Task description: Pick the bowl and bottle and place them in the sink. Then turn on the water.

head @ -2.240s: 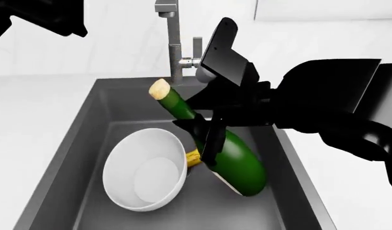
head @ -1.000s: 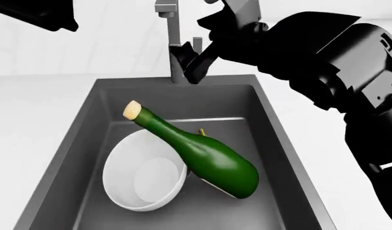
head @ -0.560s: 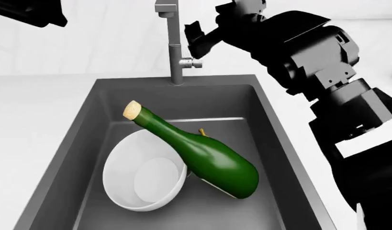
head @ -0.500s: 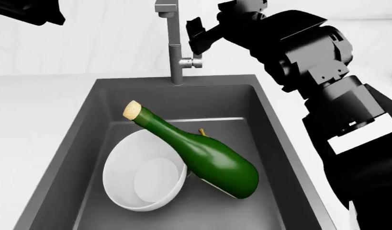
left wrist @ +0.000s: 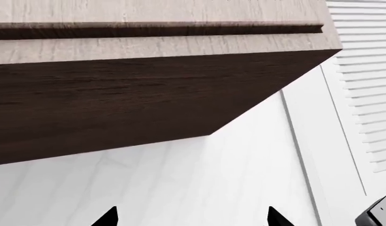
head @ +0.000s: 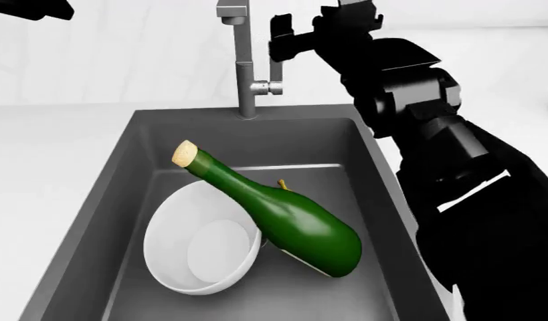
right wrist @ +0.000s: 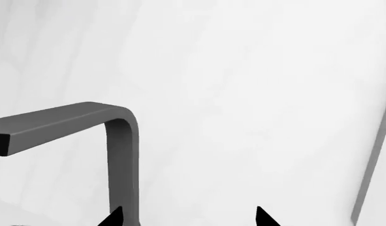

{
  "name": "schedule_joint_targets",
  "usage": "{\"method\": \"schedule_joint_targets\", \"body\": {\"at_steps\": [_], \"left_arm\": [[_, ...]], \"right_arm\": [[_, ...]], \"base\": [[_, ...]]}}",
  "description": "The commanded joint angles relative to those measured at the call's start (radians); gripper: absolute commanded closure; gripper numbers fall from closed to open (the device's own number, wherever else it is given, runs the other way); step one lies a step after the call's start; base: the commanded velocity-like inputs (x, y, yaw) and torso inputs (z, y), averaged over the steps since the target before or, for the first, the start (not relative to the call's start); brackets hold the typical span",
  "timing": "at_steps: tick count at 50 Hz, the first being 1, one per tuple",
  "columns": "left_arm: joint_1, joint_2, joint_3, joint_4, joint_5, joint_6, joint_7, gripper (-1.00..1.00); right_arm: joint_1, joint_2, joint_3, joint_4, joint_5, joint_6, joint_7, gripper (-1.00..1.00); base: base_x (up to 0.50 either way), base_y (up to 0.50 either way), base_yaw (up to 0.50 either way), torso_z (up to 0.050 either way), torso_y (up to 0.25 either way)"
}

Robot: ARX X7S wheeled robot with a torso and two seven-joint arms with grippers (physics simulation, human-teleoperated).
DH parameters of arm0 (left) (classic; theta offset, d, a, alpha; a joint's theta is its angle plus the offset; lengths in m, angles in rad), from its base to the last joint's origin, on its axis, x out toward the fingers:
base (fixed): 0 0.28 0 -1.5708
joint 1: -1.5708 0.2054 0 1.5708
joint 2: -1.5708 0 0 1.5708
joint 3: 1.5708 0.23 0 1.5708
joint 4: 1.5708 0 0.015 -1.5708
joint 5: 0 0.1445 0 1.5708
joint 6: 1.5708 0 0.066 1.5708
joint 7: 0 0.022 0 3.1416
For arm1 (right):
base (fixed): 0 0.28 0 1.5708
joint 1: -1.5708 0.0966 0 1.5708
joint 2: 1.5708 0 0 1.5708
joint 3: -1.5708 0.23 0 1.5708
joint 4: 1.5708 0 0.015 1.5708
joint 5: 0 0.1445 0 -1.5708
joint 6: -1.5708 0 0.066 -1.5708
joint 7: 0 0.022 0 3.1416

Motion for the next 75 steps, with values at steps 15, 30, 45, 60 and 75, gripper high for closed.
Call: {"method": "schedule_joint_targets", "body": {"at_steps": [15, 30, 45, 60, 75], "left_arm": [[0.003, -0.001, -0.009, 0.012, 0.004, -0.001, -0.014, -1.0], [0.016, -0.006, -0.013, 0.022, 0.01, 0.008, -0.011, -1.0], [0.024, -0.003, -0.013, 0.022, 0.014, 0.007, -0.013, -1.0], [0.036, -0.004, -0.017, 0.027, 0.019, 0.015, -0.016, -1.0], [0.063, -0.009, -0.017, 0.022, 0.033, 0.031, -0.013, -1.0]], "right_arm": [[-0.025, -0.011, 0.014, 0.035, 0.015, -0.084, 0.003, -1.0], [-0.014, -0.011, -0.347, 0.021, 0.371, -0.145, 0.016, -1.0], [-0.047, -0.011, -0.47, 0.035, 0.475, -0.111, 0.061, -1.0], [-0.063, -0.01, -0.335, 0.035, 0.326, -0.09, 0.097, -1.0], [-0.082, -0.011, -0.106, 0.035, 0.02, -0.031, 0.103, -1.0]], "base": [[0.0, 0.0, 0.0, 0.0, 0.0], [0.0, 0.0, 0.0, 0.0, 0.0], [0.0, 0.0, 0.0, 0.0, 0.0], [0.0, 0.0, 0.0, 0.0, 0.0], [0.0, 0.0, 0.0, 0.0, 0.0]]}}
